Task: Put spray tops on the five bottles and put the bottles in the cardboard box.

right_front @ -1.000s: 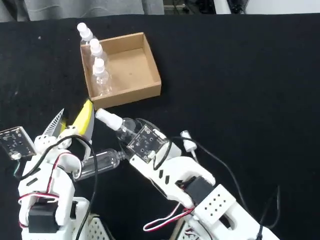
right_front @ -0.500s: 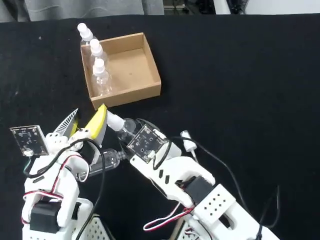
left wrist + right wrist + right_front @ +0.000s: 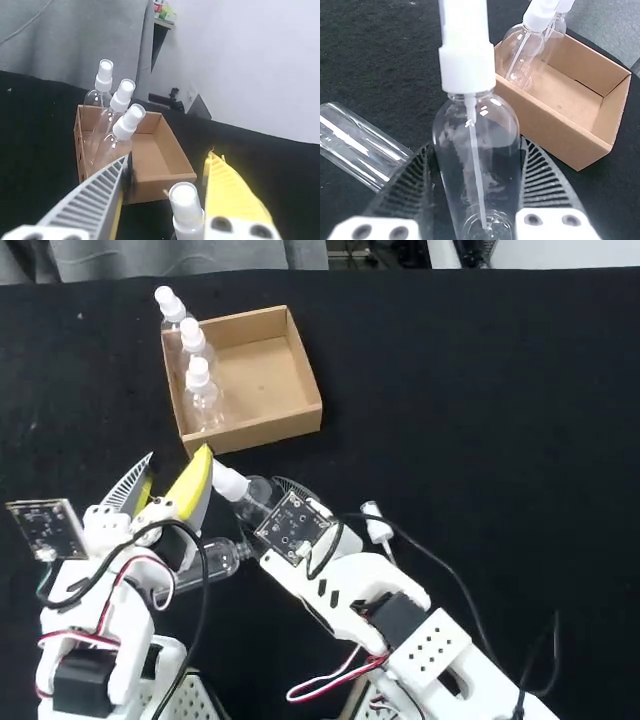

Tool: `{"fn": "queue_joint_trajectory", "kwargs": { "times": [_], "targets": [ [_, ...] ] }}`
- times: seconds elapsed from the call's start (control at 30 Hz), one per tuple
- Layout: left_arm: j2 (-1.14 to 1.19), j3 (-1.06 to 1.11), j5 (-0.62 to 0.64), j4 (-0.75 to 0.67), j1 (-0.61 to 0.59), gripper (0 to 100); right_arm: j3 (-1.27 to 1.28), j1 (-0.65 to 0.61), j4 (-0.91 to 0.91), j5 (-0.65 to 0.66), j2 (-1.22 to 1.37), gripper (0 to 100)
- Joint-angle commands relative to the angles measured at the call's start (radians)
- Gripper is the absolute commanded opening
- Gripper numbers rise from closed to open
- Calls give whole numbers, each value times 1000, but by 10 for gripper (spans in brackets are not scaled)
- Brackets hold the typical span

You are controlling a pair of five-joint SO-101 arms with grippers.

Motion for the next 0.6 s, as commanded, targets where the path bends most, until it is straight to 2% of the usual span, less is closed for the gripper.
{"fn": "queue_joint_trajectory", "kwargs": {
  "times": [0.0,0.2,0.37,0.57],
  "targets": [
    [-3,-59,-2,-17,8,220,-44,26,-29,2,-22,113],
    [-3,-59,9,-21,-54,220,-45,28,-29,2,-22,113],
    [-3,-59,106,-23,-170,220,-48,28,-31,2,-38,116],
    [-3,-41,118,-23,-183,220,-21,28,-21,2,-189,114]
  ]
}}
